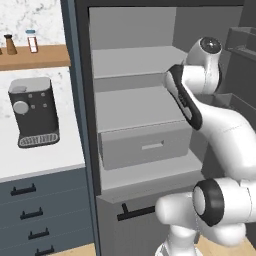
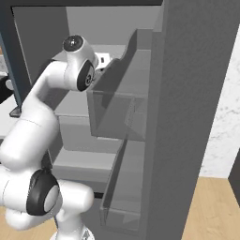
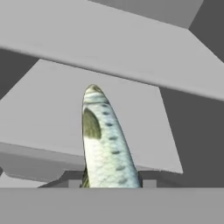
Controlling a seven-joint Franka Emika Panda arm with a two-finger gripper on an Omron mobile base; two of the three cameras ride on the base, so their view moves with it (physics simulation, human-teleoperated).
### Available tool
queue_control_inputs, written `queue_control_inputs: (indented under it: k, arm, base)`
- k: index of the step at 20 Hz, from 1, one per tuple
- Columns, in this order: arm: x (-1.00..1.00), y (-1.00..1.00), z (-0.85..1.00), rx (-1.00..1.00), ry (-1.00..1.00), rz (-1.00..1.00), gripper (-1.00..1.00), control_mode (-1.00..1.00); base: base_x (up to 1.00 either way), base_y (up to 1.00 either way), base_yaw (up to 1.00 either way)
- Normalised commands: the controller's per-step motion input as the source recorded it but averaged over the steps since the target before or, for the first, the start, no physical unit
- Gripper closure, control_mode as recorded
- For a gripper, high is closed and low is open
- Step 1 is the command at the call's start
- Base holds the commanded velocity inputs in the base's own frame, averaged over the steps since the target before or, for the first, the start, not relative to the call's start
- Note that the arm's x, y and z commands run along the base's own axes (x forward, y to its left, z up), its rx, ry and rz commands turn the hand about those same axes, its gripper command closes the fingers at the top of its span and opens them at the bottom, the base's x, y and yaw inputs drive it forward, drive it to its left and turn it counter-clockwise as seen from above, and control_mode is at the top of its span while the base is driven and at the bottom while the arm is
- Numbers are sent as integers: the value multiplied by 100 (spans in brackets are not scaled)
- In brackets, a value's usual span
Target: Place one corn and one fish in each tupperware on the nearby counter, to pack two identical lunches.
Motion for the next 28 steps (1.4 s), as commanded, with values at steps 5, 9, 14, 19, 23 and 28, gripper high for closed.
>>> queue_control_inputs:
  k: [5,9,14,19,23,28]
  arm:
    - [-100,27,-70,-11,8,0,100,-100]
    - [-100,48,-96,-18,4,0,100,-100]
    - [-60,36,-60,-11,0,0,100,100]
    - [0,0,0,0,0,0,100,100]
    - [0,0,0,0,0,0,100,100]
    - [0,0,0,0,0,0,100,100]
  base:
    - [0,0,0]
    - [0,0,0]
    - [-40,28,1]
    - [-94,85,13]
    - [-56,100,13]
    - [-4,100,6]
